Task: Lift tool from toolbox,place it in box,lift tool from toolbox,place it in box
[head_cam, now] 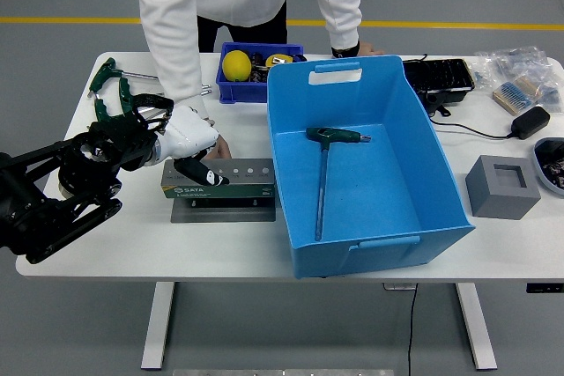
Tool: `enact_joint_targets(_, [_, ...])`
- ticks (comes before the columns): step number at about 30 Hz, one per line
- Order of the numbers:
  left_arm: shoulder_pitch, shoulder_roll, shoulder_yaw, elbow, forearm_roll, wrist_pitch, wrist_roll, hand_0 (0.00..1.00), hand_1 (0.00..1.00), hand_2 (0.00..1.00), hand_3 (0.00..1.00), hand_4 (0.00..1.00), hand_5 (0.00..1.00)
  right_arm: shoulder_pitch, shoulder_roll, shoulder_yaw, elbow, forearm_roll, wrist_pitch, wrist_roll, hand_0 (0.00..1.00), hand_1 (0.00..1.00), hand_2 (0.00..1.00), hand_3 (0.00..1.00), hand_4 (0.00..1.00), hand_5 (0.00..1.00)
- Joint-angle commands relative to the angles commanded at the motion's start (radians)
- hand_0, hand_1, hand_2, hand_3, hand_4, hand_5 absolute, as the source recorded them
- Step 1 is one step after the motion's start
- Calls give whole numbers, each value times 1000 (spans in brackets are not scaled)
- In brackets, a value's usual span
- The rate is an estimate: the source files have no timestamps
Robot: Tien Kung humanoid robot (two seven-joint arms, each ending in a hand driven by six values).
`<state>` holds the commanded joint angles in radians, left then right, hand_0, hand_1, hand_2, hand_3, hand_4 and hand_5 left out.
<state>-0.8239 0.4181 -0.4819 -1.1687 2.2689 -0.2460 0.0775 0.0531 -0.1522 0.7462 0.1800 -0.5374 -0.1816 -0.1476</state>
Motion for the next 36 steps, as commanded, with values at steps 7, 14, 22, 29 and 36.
enact_joint_targets(7, [0,0,-1,6,0,3,-6,637,215,170,123,885,985,1,0,-1,0,2,-1,0,713,669,758,714,908,867])
enact_joint_targets(14, [1,2,-6,12,0,38,-22,448,116,96,67,901,966,1,0,0,0,1,0,1,712,669,757,713,906,869])
enact_joint_targets(22, [4,4,-14,13,0,113,-53,382,72,69,42,940,896,0,0,-1,0,2,0,1,713,669,757,714,906,870])
enact_joint_targets(29, [10,8,-35,-5,0,173,-67,341,33,47,32,992,777,0,0,-2,0,3,-1,1,713,669,756,714,906,870])
enact_joint_targets(36, [14,11,-72,-30,0,243,-69,314,12,35,23,978,627,-1,1,-3,0,4,-1,1,713,669,757,714,906,870])
